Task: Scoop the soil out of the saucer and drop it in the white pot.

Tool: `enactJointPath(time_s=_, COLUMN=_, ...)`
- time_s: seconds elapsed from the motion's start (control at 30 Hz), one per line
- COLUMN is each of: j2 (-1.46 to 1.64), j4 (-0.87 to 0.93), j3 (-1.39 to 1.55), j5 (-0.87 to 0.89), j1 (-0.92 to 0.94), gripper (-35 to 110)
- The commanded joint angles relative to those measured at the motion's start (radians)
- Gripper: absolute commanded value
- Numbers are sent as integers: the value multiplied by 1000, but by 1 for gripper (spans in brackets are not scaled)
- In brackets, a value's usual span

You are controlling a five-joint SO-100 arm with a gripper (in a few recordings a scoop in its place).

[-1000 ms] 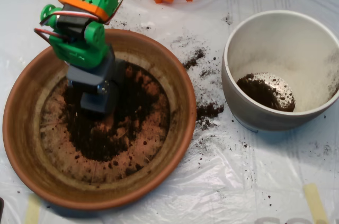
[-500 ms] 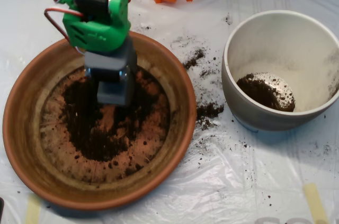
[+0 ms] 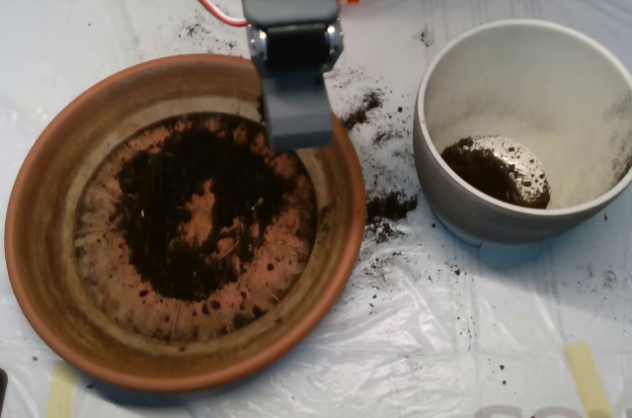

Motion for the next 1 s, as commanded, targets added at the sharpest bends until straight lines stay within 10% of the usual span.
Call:
enactJointPath(time_s=0.0, j2=92, j4=48, j3=-92, j5=5, j1=-60, gripper=0)
enactJointPath(time_s=0.83, j2=-259, j4=221, j3=-621, j5=49, j1=-523, gripper=0)
enactJointPath(time_s=0.97, j2=-247, j4=218, j3=-615, j5=44, j1=-546, gripper=22)
